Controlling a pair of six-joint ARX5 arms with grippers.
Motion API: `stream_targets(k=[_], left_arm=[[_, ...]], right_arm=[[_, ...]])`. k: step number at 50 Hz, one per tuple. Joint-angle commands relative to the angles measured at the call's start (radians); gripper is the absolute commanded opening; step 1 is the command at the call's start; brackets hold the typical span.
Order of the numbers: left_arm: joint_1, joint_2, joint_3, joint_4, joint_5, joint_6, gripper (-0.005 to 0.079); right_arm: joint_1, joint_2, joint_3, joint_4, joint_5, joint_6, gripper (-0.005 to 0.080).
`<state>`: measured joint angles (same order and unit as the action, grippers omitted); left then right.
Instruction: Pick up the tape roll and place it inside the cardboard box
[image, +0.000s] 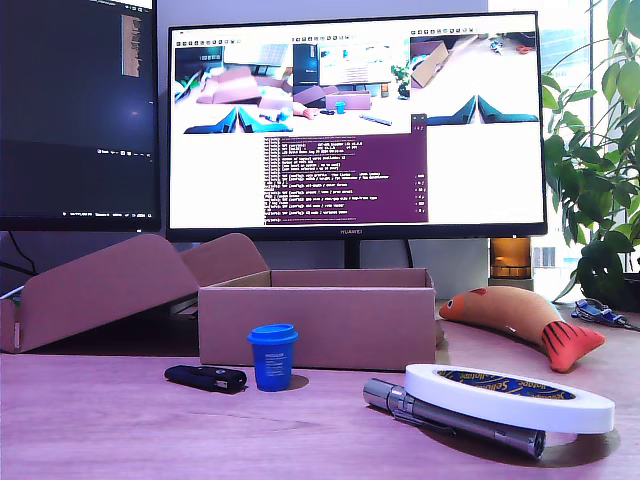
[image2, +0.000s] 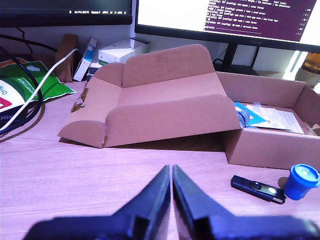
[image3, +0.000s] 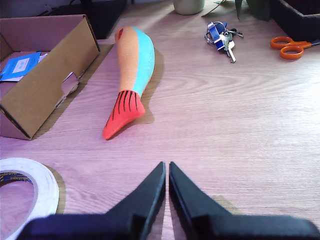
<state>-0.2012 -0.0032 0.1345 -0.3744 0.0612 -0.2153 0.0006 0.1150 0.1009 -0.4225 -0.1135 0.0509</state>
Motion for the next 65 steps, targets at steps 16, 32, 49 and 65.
stream_targets(k=[16, 32, 49, 65], left_arm=[[0.002, -0.01, -0.021, 0.005, 0.072, -0.032, -0.0019], [-0.08, -0.01, -0.022, 0.054, 0.349, -0.029, -0.0019], [-0.286, -0.01, -0.101, 0.105, 0.456, -0.014, -0.0019], [-0.44, -0.01, -0.117, 0.12, 0.401, 0.025, -0.0019]], right_arm=[[-0.001, 0.002, -0.007, 0.179, -0.023, -0.02, -0.0011], [0.055, 0.003, -0.007, 0.223, -0.21, 0.243, -0.0011], [0.275, 0.082, 0.017, 0.191, -0.228, 0.355, -0.0011], [0.517, 0.439, 0.281, -0.033, -0.156, 0.351, -0.0011]])
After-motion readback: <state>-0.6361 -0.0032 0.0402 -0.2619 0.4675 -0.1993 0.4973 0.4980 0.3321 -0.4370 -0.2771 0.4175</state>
